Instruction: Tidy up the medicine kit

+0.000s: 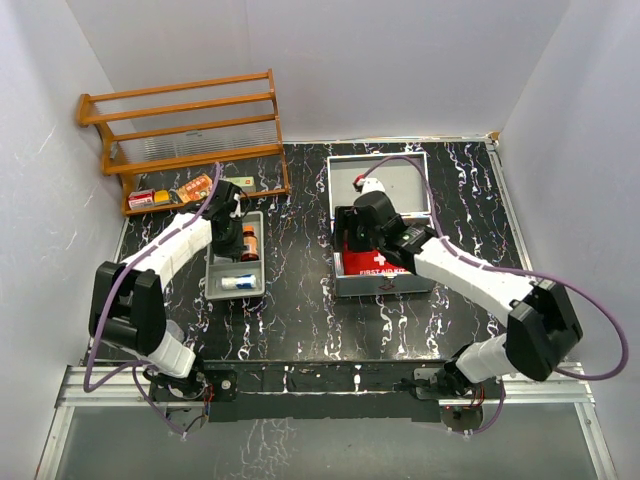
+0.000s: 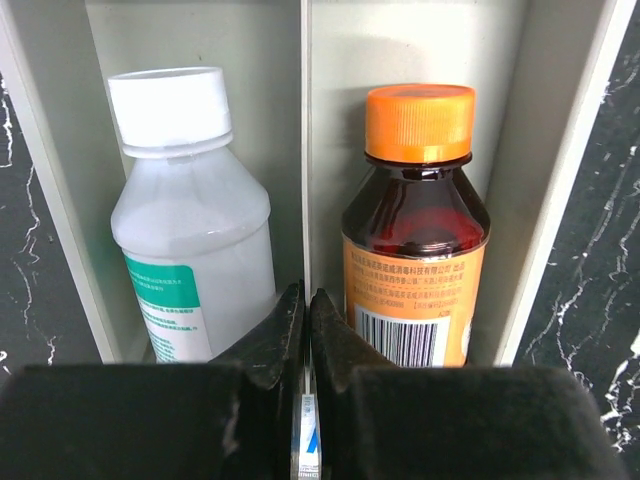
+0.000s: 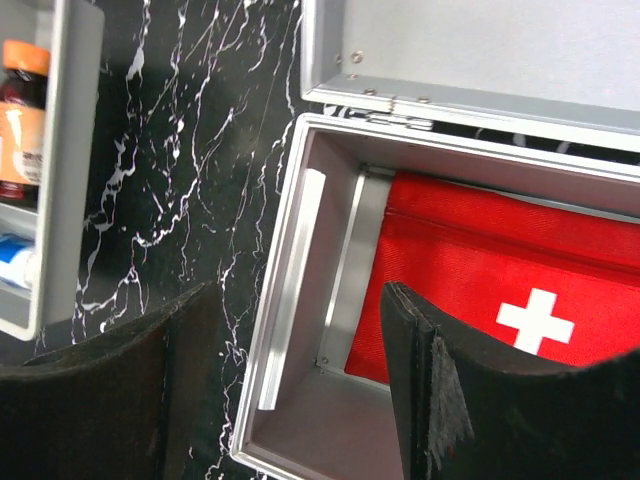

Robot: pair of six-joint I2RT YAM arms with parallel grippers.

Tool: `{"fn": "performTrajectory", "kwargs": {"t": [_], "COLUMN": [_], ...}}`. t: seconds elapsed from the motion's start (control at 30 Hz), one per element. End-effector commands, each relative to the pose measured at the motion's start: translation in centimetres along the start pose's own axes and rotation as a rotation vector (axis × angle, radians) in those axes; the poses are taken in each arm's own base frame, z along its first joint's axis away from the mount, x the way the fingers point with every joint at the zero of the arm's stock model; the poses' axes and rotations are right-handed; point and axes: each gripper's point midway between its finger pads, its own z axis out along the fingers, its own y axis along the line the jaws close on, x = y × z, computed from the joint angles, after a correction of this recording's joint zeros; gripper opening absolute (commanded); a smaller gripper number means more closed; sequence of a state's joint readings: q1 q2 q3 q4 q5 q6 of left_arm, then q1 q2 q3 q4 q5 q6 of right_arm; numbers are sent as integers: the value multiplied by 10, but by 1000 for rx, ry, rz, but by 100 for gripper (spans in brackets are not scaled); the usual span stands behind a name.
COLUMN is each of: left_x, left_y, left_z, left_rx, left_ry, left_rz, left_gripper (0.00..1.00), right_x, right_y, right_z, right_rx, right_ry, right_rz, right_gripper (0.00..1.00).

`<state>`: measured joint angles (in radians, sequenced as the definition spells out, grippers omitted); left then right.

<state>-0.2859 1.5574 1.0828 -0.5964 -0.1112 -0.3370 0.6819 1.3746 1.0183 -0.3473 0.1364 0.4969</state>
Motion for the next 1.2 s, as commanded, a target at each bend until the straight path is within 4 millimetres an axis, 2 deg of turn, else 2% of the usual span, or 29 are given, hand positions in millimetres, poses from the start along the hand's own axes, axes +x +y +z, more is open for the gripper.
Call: {"fn": "performTrajectory", "kwargs": {"t": [0.0,0.13,0.27,0.47,0.57,0.67,0.8,0.93,0.97,1.17], "left_x": [-25,-26,-28,-34,-37,-39,-38,-40,-43,-45], "left_y": [-5,-4,1,1,1,1,5,12,13,17], "left_z": [-42,-55,-69,-93,-104,-114,-126,-139,-152,-184], "left_rx": [50,45,28,34,41,48,35,5,9,24], "left_ry": [-105,-108,-108,-117,-128,-141,-142,-149,-180,-231], "left_rz": [-16,-24,-32,-26,-21,-17,-7,-16,-23,-46], "left_gripper": [0,0,0,0,0,0,0,0,0,0], "right_x": [-13,-7,0,7,10,12,22,35,37,56], "right_y": [32,37,33,29,29,37,58,71,73,92], "right_z": [3,15,26,38,40,38,33,29,28,18], "right_rx": [-103,-89,-39,24,49,40,-35,-120,-141,-296], "right_ry": [17,53,75,100,108,98,102,127,132,187], "right_rz": [-54,-89,-107,-138,-172,-236,-348,-414,-422,-512], "right_gripper": [63,63,58,45,32,21,16,16,16,16]}}
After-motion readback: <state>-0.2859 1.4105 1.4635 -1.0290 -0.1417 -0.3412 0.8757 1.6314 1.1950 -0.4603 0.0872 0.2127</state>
